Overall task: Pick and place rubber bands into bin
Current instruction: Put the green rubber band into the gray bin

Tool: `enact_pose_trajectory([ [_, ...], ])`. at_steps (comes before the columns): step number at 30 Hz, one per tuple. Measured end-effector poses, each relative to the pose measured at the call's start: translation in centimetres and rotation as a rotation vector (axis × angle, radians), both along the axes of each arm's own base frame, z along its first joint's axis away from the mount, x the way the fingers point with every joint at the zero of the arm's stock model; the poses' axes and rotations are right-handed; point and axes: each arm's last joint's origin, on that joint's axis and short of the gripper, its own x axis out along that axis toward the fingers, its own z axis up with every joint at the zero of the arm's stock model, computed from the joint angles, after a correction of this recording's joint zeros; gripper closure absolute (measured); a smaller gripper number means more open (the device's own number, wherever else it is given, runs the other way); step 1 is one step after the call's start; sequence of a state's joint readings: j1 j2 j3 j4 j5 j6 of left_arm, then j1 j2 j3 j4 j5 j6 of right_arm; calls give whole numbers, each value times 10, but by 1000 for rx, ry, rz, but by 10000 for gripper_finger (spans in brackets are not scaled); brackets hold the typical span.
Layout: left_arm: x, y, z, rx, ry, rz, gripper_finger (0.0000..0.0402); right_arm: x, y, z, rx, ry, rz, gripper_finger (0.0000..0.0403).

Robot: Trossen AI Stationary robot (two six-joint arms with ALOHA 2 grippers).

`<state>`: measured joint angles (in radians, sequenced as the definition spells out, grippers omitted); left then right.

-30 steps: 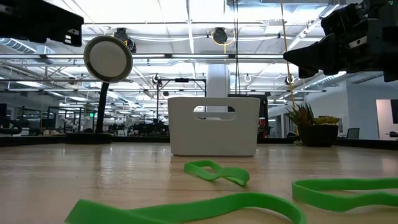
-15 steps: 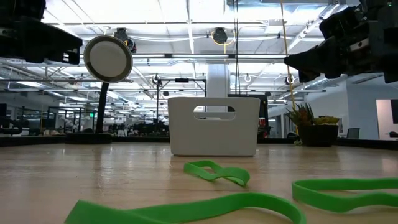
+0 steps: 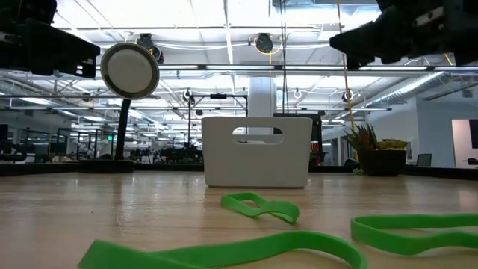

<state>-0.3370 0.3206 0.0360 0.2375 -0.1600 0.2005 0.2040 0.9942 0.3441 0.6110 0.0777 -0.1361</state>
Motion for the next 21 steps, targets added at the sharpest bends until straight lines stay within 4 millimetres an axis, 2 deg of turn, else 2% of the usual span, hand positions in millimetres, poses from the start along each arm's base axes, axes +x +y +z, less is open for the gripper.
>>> enact_pose_trajectory([
  [5, 0, 0, 0, 0, -1, 0, 398, 26, 33, 16, -50, 136, -8, 398],
  [8, 0, 0, 0, -3, 0, 0, 389, 37, 55, 21, -57, 155, 2, 375],
  [14, 0, 0, 0, -42, 8, 2, 361, 47, 100, 11, 21, 245, 92, 287],
  [18, 0, 0, 0, -44, 8, 2, 356, 40, 128, 6, 28, 322, 41, 219],
  [21, 0, 0, 0, -44, 8, 2, 356, 36, 149, 6, 26, 347, 27, 182],
])
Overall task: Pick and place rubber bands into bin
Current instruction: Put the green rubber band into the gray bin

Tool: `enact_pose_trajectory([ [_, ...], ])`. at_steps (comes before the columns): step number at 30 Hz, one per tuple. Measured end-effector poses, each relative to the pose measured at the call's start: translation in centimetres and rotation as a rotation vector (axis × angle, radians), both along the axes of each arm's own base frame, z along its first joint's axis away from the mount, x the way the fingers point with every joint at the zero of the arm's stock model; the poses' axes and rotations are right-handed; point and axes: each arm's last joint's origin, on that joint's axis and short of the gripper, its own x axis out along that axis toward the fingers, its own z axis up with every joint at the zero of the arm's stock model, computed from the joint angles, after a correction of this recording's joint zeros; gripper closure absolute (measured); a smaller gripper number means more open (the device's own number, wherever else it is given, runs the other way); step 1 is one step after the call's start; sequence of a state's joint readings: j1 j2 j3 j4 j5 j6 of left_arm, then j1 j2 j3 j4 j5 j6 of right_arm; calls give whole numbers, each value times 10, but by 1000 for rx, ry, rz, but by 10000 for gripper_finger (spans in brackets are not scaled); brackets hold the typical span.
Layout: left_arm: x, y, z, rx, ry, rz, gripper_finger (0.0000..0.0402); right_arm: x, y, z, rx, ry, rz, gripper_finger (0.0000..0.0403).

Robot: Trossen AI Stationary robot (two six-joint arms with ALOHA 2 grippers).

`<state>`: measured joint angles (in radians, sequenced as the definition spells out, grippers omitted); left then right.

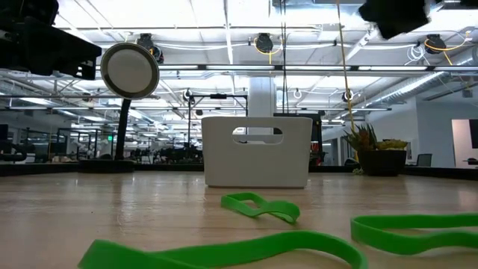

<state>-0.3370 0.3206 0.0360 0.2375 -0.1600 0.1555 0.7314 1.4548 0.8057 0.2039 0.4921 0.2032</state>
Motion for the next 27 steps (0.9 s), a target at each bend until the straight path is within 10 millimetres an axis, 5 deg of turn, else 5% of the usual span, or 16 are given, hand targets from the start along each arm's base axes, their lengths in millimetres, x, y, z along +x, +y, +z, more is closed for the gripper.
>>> enact_pose_trajectory([
  [8, 0, 0, 1, 16, -13, 6, 355, 17, 40, -9, -30, 13, 31, 152],
  [16, 0, 1, 2, 8, -24, 23, 355, 42, 33, -57, -65, 160, 7, 152],
  [27, 0, 1, 2, -12, -14, 24, 355, 49, 38, -94, 53, 275, 36, 154],
])
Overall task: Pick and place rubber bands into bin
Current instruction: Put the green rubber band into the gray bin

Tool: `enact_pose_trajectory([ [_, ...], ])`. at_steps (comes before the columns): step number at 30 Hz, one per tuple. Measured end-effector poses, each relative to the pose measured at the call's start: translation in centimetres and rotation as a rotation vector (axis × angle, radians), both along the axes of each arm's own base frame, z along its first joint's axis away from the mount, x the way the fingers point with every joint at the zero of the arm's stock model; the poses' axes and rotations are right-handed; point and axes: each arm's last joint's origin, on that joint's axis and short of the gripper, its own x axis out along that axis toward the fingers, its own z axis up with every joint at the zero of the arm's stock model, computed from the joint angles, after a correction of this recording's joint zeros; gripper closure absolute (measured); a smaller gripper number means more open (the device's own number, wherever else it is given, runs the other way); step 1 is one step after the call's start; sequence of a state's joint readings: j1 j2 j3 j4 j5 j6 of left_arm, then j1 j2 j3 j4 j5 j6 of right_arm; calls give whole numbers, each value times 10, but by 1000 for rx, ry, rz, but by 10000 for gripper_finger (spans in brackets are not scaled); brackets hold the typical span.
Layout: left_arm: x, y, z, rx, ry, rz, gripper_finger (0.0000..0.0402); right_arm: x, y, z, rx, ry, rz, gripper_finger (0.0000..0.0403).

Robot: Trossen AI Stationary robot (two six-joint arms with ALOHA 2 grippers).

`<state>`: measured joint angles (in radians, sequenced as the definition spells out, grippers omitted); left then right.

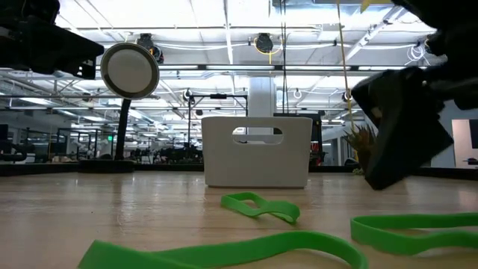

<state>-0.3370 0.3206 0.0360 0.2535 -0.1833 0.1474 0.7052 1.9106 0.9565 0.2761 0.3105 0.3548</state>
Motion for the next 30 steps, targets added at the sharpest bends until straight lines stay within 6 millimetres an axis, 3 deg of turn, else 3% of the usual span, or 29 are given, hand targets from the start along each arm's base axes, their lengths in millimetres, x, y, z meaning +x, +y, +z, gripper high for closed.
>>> enact_pose_trajectory([
  [6, 0, 0, 0, 0, 0, 0, 355, 1, 3, -18, -10, 20, 0, 175],
  [12, 0, 0, 0, 1, 1, 0, 355, 1, 2, -19, -6, 36, -2, 213],
  [16, 0, 0, 0, 5, 0, 0, 355, 1, 1, -20, -4, 44, -8, 271],
  [20, 0, 0, 0, 6, 1, 0, 355, 3, -2, -19, -31, 38, 14, 359],
  [22, 0, 0, 0, 5, 1, 0, 355, 4, -4, -16, -45, 31, 33, 390],
  [27, 0, 0, 0, 6, 2, 1, 355, 4, -10, 0, -46, 22, 71, 398],
  [30, 0, 0, 0, 7, 4, 1, 355, 7, -14, 24, -54, -58, 72, 400],
])
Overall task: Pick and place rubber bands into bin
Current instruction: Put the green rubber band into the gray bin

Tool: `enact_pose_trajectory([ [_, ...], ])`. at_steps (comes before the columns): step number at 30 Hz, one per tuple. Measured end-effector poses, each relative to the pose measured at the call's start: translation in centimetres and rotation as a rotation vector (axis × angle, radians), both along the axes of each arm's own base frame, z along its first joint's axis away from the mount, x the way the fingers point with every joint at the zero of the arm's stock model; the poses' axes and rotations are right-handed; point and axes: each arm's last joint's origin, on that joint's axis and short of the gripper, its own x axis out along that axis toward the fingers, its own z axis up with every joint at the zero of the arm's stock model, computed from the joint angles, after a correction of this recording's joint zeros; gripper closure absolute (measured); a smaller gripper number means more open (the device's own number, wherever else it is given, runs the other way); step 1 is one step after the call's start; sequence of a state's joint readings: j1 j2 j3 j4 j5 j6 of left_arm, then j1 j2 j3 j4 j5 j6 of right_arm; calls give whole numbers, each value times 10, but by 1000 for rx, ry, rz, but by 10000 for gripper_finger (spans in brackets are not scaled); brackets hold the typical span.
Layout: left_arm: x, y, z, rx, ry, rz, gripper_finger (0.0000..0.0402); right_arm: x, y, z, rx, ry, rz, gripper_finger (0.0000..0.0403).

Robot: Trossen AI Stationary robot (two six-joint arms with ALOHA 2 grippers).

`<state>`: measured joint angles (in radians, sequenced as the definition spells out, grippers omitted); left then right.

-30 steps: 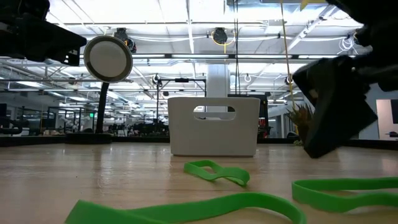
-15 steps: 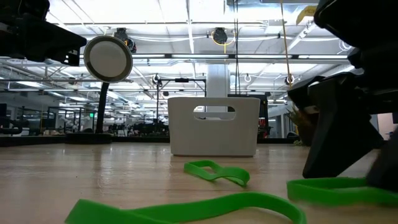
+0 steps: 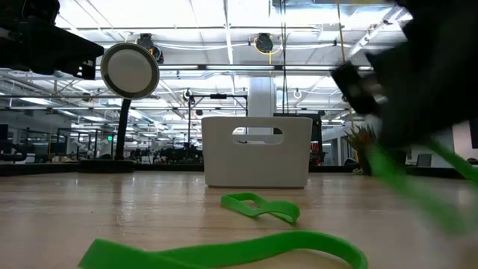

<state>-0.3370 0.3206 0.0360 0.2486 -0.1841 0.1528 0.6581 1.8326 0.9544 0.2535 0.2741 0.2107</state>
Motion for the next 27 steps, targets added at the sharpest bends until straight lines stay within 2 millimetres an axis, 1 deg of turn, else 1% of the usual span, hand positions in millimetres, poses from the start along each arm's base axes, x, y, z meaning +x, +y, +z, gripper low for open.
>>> enact_pose_trajectory([
  [5, 0, 0, 0, 0, 0, 0, 355, -3, -11, 41, -41, -123, -21, 402],
  [8, 0, 0, 0, 0, 0, 0, 355, -5, -22, 64, -67, -183, -41, 402],
  [14, 0, 0, -2, 6, 16, 0, 355, -13, -48, 97, -127, -303, -39, 402],
  [18, 0, 0, -2, 14, 22, 1, 355, -27, -74, 99, -138, -347, -77, 402],
  [21, 0, 0, -3, 39, 21, 1, 355, -43, -95, 96, -119, -409, -122, 402],
  [27, 0, 1, -5, 67, 40, 10, 355, -88, -130, 63, -21, -611, -199, 403],
])
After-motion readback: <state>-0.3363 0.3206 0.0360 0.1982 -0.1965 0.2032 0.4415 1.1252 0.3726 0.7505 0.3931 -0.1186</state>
